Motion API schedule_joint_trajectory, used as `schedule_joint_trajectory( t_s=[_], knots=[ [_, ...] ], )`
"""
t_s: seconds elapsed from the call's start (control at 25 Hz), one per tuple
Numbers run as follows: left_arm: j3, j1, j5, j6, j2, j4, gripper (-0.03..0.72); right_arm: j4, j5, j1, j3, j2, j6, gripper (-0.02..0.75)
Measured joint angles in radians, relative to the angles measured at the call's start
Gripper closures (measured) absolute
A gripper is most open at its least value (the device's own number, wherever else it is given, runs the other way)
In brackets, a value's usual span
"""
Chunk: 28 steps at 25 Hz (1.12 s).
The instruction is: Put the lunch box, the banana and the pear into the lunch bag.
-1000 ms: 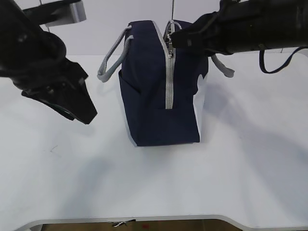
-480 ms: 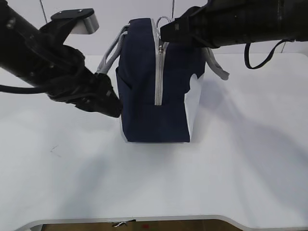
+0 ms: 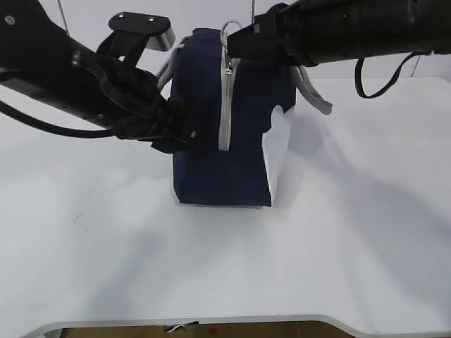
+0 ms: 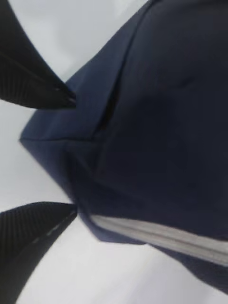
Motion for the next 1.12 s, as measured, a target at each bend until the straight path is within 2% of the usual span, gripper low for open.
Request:
schedule_joint_trajectory(
  t_s=[0.08,0.16,0.4,0.48,0.76,1.12],
  knots=[
    [0.0,0.0,-0.042,0.011,0.0,0.0,0.232,0.0,0.002,0.0,-0.019,0.002,0.004,0.721],
    [0.0,0.0,-0.066,0.018,0.0,0.0,0.286,0.0,0.006,0.0,-0.038,0.004,0.008,0.721],
    [0.0,0.0,-0.081,0.03,0.0,0.018,0.621,-0.011,0.012,0.0,-0.053,0.004,0.023,0.721],
    [0.0,-0.001,-0.053,0.033,0.0,0.053,0.672,-0.023,0.012,0.0,-0.053,0.008,0.027,0.721],
    [0.0,-0.001,0.027,0.033,-0.017,0.137,0.694,-0.029,-0.076,0.0,-0.055,0.012,0.033,0.721],
    [0.0,-0.001,0.144,0.033,-0.056,0.2,0.696,-0.008,-0.096,0.0,-0.138,0.098,0.035,0.721]
  ],
)
